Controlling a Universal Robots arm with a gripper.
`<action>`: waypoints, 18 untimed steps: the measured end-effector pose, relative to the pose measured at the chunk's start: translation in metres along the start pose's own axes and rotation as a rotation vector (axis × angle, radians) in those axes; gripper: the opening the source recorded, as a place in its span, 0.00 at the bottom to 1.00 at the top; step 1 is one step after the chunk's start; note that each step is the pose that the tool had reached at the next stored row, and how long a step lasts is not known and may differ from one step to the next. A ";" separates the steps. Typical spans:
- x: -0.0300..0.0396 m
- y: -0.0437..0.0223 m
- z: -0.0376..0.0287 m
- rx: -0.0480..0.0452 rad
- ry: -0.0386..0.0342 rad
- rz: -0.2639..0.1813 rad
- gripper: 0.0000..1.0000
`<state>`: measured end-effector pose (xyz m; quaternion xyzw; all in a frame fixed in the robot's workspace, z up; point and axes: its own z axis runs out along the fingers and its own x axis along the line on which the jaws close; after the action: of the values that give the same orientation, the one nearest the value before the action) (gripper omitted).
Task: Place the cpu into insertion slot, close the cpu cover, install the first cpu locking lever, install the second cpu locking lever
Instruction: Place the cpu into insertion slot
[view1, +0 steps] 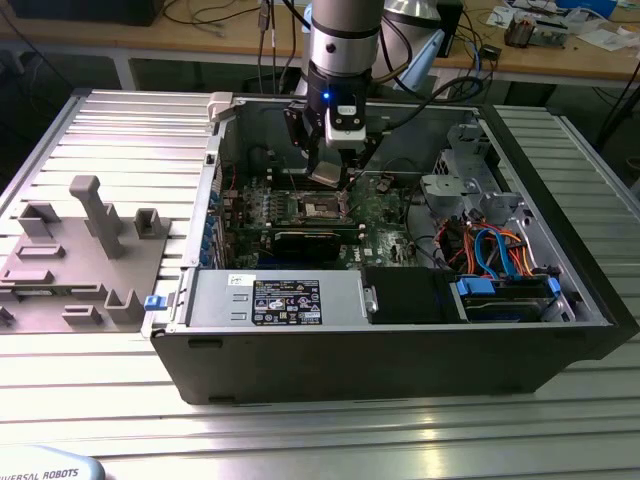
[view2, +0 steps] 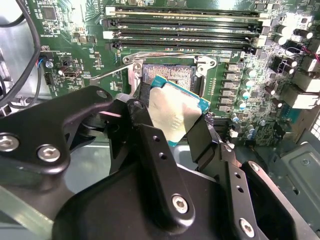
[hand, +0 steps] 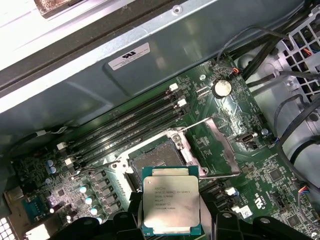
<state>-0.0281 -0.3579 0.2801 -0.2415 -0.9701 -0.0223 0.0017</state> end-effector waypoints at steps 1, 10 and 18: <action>0.0000 0.0000 0.0000 0.0002 -0.0002 0.001 0.54; 0.0000 0.0000 0.0001 0.0015 -0.0012 0.010 0.54; 0.0000 0.0000 0.0002 0.0023 -0.0022 0.020 0.54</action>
<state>-0.0281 -0.3580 0.2799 -0.2514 -0.9677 -0.0209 0.0011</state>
